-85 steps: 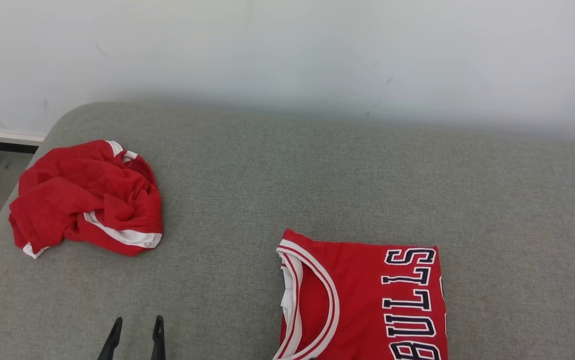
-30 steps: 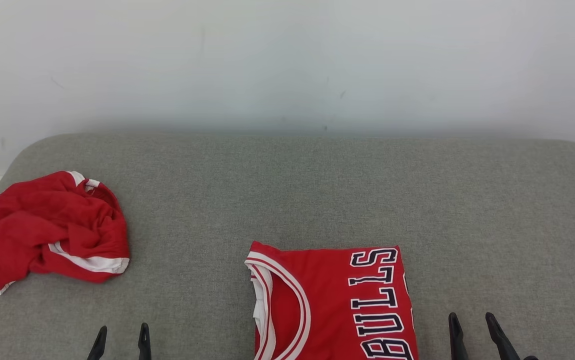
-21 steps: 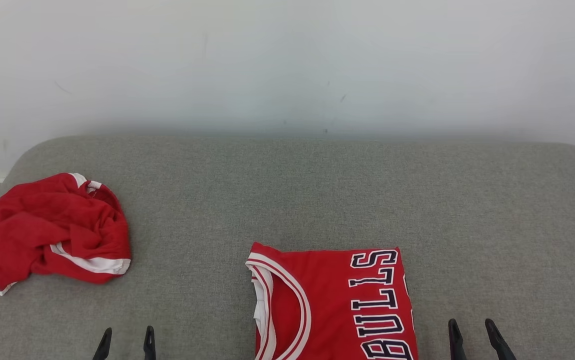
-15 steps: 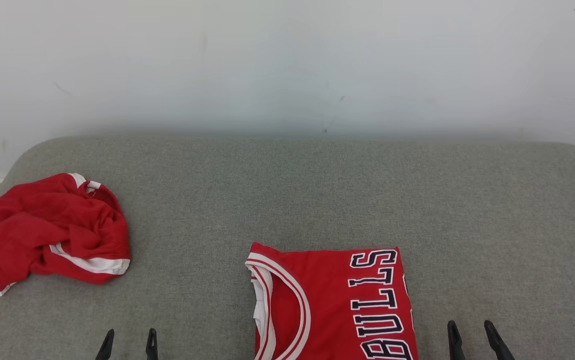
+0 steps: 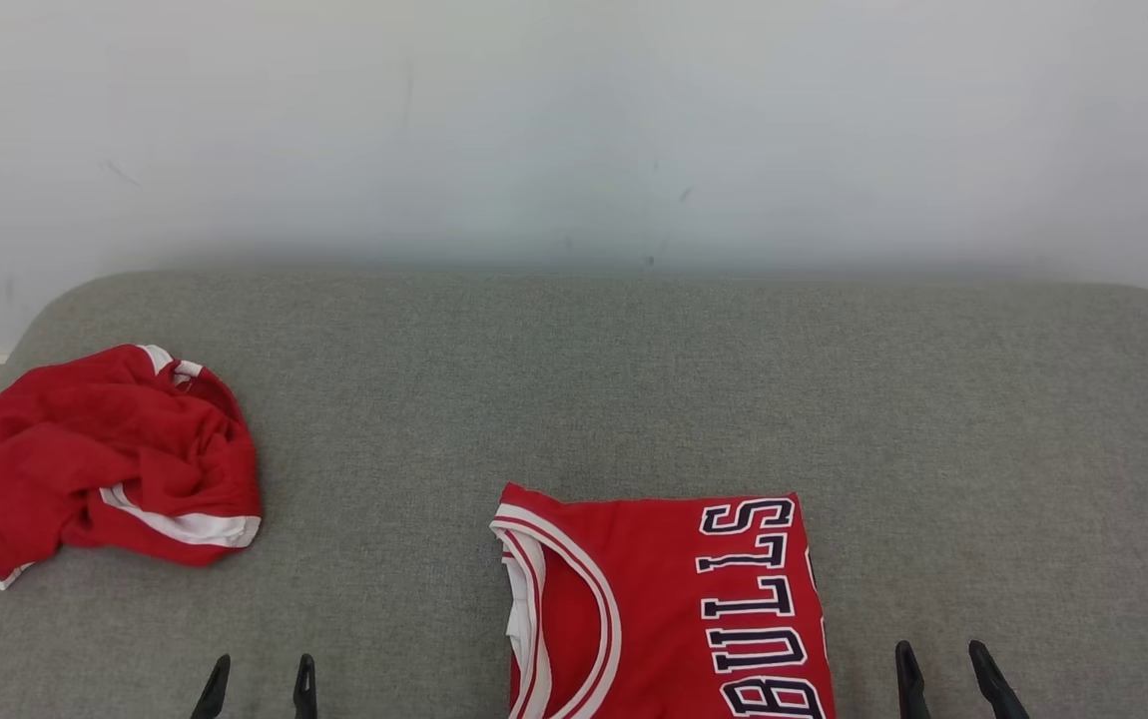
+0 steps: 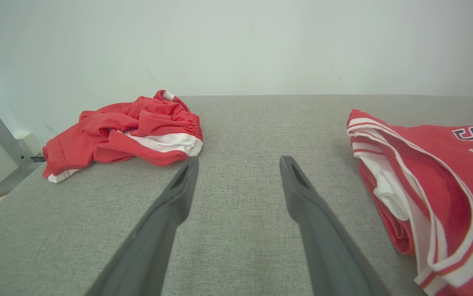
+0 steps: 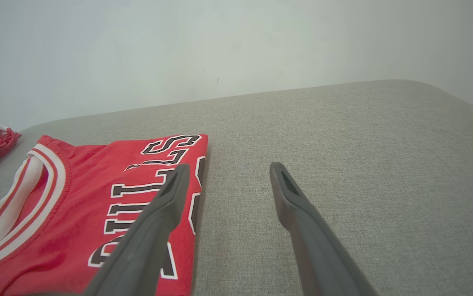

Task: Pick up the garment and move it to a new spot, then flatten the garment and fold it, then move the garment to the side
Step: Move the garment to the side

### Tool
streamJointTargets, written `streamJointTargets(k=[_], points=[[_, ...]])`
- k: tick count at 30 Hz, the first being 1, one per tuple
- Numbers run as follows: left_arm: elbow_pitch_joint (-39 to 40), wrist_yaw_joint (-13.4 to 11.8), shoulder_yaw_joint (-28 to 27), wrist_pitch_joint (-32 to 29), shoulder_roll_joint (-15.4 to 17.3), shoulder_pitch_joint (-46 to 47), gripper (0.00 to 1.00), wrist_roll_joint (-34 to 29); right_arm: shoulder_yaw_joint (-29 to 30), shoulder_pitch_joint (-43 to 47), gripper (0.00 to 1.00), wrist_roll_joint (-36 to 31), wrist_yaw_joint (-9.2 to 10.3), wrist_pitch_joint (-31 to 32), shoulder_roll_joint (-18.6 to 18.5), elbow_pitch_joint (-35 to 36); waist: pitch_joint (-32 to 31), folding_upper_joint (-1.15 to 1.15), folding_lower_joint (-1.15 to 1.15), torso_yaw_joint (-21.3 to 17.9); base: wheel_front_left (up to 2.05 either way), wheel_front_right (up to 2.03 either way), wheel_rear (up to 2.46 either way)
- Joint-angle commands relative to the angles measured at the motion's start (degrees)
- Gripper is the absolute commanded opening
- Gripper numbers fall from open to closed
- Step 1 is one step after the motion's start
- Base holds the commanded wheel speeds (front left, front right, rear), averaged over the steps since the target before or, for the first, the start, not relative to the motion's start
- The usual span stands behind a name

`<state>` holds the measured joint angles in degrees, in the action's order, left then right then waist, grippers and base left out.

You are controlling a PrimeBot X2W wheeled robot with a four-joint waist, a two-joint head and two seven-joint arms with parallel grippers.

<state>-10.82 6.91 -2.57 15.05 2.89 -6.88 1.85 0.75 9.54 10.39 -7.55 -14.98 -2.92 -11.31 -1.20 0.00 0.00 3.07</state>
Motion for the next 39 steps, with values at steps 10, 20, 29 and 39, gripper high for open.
streamJointTargets(k=[10, 20, 29, 39], points=[[0.2, 0.1, -0.3, 0.2, 0.0, -0.4, 1.0, 0.7, -0.1, 0.1, 1.0, -0.5, 0.11, -0.2, 0.1, -0.1, 0.2, 0.0, 0.0, 0.2, 0.0, 0.0, 0.0], [-0.2, -0.1, 0.0, 0.2, 0.0, 0.5, 1.0, 1.1, -2.3, -4.3, 1.0, -1.5, 0.11, -0.2, 0.0, -3.8, 0.7, 0.0, 0.0, 0.8, 0.0, 0.0, 0.0], [-0.7, 0.0, 0.5, 0.2, 0.0, 1.2, 1.0, 1.1, -3.5, -15.4, 1.0, -2.2, 0.11, -0.2, 0.0, -18.9, 1.9, 0.0, 0.0, 2.5, 0.0, 0.0, 0.0], [-0.9, 0.1, 1.3, 0.2, 0.0, 2.8, 1.0, 1.8, -4.0, -23.2, 1.0, 1.4, 0.11, -0.2, 0.1, -32.3, 4.3, 0.0, 0.0, 4.6, 0.0, 0.0, 0.0]])
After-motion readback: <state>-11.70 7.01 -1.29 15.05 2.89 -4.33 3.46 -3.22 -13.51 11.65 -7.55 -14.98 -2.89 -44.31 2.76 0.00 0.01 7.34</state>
